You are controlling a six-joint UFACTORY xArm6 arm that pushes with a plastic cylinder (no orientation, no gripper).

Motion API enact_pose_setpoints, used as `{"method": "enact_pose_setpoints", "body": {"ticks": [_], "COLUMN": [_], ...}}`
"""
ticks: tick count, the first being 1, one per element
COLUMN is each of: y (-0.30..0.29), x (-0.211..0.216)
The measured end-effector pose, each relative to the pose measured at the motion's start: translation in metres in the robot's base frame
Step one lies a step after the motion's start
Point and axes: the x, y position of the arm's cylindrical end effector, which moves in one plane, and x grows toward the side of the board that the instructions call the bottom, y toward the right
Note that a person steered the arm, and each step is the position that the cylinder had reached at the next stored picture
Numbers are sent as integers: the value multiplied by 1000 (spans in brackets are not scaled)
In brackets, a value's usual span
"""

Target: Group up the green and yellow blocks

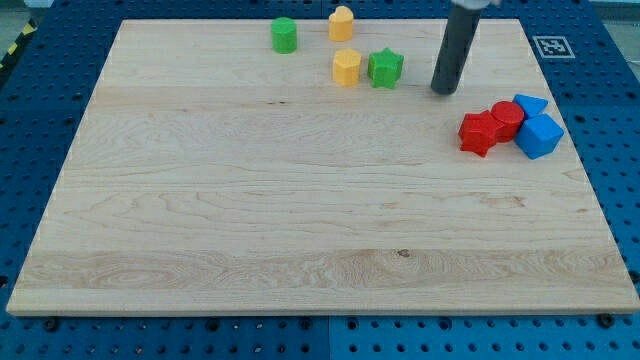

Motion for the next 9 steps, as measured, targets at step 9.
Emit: {"method": "enact_pose_setpoints", "body": {"ticks": [9], "y": [-141], "x": [22]}}
